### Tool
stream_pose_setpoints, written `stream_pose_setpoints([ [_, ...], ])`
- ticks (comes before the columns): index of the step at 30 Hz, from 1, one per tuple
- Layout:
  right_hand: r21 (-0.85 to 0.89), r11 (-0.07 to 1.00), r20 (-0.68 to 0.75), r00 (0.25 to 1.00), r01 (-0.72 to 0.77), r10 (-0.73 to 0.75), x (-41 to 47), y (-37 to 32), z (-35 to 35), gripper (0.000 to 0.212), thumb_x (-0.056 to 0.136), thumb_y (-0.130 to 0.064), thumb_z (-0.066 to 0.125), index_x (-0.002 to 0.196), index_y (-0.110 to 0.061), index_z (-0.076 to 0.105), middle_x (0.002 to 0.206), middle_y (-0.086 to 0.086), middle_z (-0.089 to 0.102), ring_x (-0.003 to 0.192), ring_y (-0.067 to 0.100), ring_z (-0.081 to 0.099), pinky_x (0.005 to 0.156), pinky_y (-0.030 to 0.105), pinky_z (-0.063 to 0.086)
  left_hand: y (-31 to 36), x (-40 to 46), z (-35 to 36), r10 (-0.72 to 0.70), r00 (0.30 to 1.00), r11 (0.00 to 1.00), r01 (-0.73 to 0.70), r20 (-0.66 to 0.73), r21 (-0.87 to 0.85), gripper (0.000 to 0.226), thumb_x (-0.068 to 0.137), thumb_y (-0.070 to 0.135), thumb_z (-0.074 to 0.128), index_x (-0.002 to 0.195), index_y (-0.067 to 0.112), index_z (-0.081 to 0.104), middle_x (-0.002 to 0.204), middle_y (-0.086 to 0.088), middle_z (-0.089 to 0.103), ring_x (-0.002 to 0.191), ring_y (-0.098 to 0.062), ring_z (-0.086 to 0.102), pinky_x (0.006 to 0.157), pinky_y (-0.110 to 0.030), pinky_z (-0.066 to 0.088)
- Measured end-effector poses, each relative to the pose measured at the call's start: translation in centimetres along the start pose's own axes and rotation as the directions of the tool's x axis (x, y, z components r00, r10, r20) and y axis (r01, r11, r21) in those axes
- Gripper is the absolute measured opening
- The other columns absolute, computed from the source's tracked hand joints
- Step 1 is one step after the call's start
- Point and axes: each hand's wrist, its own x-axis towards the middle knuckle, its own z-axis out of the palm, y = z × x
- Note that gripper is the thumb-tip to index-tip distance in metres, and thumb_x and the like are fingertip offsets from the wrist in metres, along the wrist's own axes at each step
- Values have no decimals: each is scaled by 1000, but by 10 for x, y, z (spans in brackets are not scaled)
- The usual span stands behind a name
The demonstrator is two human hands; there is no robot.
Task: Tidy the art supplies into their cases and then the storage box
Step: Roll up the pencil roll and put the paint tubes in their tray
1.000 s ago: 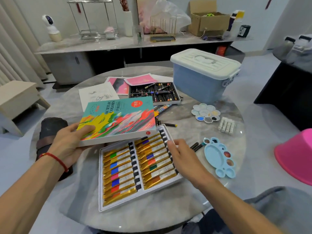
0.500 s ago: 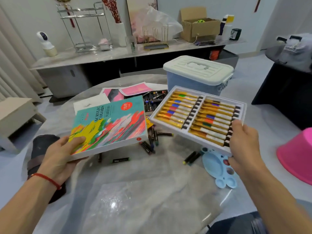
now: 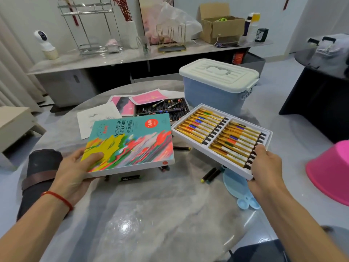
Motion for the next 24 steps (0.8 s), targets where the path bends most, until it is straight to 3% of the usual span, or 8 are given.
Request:
stream_pose_setpoints([
  [3, -49, 999, 21, 1000, 9, -8, -3, 1, 2, 17, 105, -42, 47, 107, -33, 61, 97, -3, 74, 85, 20, 75, 78, 42, 62, -2, -1, 3, -8, 1000, 1000, 8, -1, -9, 40, 88, 0, 65, 127, 5, 60, 100, -8, 76, 68, -19, 73, 52, -35, 60],
  [7, -113, 993, 98, 995, 39, -28, -7, 0, 6, 25, 106, -40, 45, 118, -28, 64, 101, -2, 76, 86, 21, 76, 80, 47, 62, -4, 4, 2, 6, 1000, 1000, -6, -28, -5, 43, 86, 0, 68, 128, 7, 58, 113, -11, 73, 70, -17, 73, 58, -35, 62],
  [11, -197, 977, 205, 978, 80, -38, -5, -2, 4, 25, 106, -37, 46, 108, -26, 69, 92, -2, 79, 77, 20, 77, 66, 40, 63, -3, 9, -8, 11, 997, 1000, -11, -79, -1, 44, 85, 2, 71, 127, 8, 58, 113, -13, 72, 68, -17, 73, 58, -34, 61],
  [15, -306, 940, 263, 963, 147, -65, -4, -14, -1, 28, 105, -39, 46, 105, -23, 69, 87, 1, 78, 60, 15, 75, 40, 27, 53, 3, 10, -17, 32, 996, 999, -31, -80, 12, 41, 86, 2, 70, 125, 8, 59, 108, -12, 73, 68, -17, 73, 61, -33, 62],
  [17, -321, 934, 292, 955, 155, -58, -2, -18, -4, 29, 104, -41, 47, 108, -24, 69, 89, 1, 79, 68, 20, 77, 60, 44, 62, 5, 11, -20, 41, 997, 999, -40, -65, 17, 39, 85, 2, 69, 123, 8, 60, 109, -13, 73, 71, -19, 73, 67, -36, 62],
  [19, -342, 928, 309, 950, 146, -36, -2, -21, -8, 28, 103, -44, 48, 105, -27, 70, 90, 0, 79, 80, 29, 77, 86, 64, 56, 6, 11, -21, 39, 998, 999, -38, -56, 14, 40, 84, 1, 70, 123, 5, 60, 110, -16, 73, 73, -22, 73, 71, -40, 61],
  [22, -393, 908, 355, 935, 145, 4, -4, -24, -14, 30, 103, -44, 48, 105, -24, 70, 92, 5, 79, 83, 35, 77, 88, 72, 51, 9, 6, -16, 18, 1000, 1000, -18, -23, 19, 42, 82, -1, 69, 122, 2, 59, 105, -18, 73, 71, -22, 74, 65, -35, 63],
  [24, -391, 907, 382, 924, 155, 7, -6, -24, -15, 31, 103, -43, 48, 107, -21, 70, 90, 6, 79, 78, 33, 77, 76, 62, 59, 10, 3, -13, -10, 1000, 1000, 10, -4, 3, 41, 83, -1, 68, 123, 3, 59, 103, -17, 75, 71, -22, 74, 61, -31, 61],
])
